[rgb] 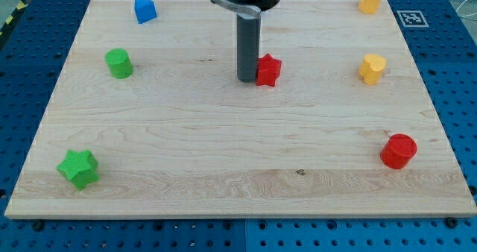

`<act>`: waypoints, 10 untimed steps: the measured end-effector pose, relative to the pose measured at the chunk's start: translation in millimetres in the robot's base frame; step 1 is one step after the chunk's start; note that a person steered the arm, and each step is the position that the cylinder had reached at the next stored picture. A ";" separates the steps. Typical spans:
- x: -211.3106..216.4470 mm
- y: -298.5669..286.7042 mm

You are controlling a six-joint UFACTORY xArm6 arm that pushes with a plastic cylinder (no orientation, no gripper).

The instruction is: Point your arm below the red circle

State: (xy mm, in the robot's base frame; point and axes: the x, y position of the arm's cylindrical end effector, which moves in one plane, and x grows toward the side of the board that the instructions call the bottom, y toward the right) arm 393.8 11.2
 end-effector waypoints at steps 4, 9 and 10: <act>70.3 -9.0; 184.4 204.2; 168.2 234.1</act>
State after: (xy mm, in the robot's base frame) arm 562.0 245.3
